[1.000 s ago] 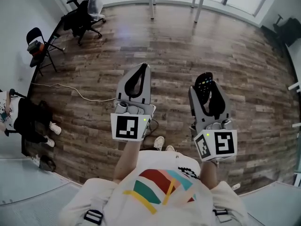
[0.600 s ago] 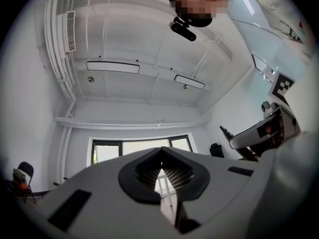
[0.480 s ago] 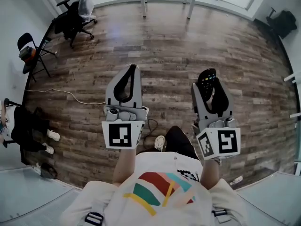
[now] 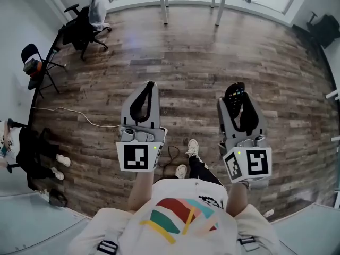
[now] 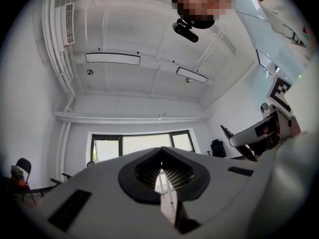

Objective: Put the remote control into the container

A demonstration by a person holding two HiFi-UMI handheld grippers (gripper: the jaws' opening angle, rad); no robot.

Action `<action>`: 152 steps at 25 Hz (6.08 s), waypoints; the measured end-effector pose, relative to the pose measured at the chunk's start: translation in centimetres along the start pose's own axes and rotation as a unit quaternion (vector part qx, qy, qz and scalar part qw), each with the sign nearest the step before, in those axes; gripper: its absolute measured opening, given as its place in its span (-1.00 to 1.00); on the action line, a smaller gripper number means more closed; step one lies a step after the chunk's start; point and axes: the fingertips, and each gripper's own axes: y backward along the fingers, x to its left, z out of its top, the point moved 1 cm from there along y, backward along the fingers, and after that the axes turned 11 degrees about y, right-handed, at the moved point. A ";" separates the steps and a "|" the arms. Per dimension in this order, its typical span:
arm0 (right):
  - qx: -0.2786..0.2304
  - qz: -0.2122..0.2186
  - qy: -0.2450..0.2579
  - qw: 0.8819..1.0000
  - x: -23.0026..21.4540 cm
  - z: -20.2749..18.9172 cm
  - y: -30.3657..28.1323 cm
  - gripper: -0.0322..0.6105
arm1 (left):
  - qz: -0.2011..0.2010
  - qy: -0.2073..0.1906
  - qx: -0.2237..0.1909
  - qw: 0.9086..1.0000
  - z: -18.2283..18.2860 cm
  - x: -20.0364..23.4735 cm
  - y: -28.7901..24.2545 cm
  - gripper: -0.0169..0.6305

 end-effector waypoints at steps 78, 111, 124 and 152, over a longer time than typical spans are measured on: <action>-0.011 0.053 0.043 0.998 -23.6 -3.1 -67.6 -0.10 | 0.024 0.021 -0.012 0.999 -15.1 25.9 -65.0 -0.93; -0.020 0.049 0.021 0.998 -38.0 -6.9 -90.2 -0.10 | 0.006 -0.001 -0.010 1.000 -22.3 28.8 -91.8 -0.93; -0.008 0.017 0.050 0.999 -40.4 -5.9 -105.4 -0.10 | -0.009 0.015 -0.024 1.000 -24.3 38.4 -105.1 -0.93; 0.062 -0.037 0.023 0.997 -47.0 -12.0 -122.5 -0.10 | -0.049 0.053 0.026 0.997 -33.5 46.3 -122.8 -0.93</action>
